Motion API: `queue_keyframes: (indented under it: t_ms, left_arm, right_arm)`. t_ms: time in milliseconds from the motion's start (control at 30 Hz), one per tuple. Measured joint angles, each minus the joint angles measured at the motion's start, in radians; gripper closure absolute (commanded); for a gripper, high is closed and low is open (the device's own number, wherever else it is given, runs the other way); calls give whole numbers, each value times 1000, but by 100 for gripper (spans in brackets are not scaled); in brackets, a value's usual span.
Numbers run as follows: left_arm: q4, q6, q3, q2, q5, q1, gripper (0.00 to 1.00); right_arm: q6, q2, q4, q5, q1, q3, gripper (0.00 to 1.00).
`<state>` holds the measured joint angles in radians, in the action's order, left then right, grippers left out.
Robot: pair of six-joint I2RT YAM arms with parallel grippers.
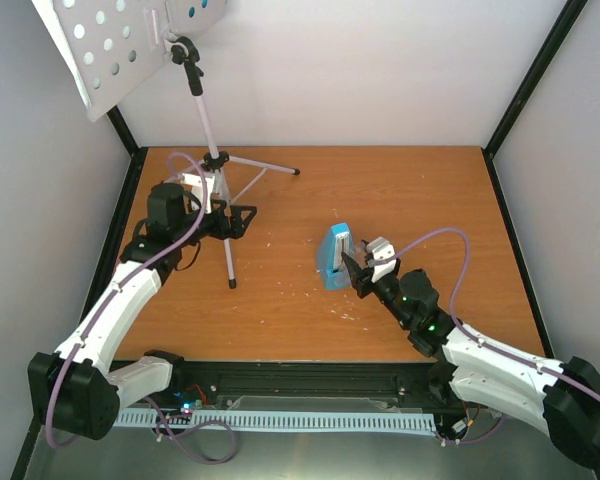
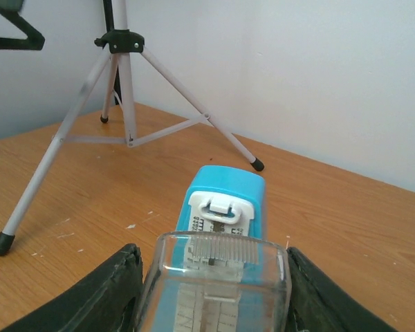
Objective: Pack up the instrument practice props
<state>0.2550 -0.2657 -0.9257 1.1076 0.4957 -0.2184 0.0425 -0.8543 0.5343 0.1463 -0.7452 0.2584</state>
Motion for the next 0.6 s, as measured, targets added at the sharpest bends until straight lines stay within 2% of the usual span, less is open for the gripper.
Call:
queue_keyframes:
  t_ms: [300, 600]
  left_arm:
    - [-39, 82, 97, -12, -259, 0, 0]
    - [-52, 135, 97, 19, -345, 0, 1]
  right_arm:
    - [24, -104, 168, 75, -42, -9, 51]
    - [24, -209, 302, 98, -61, -16, 51]
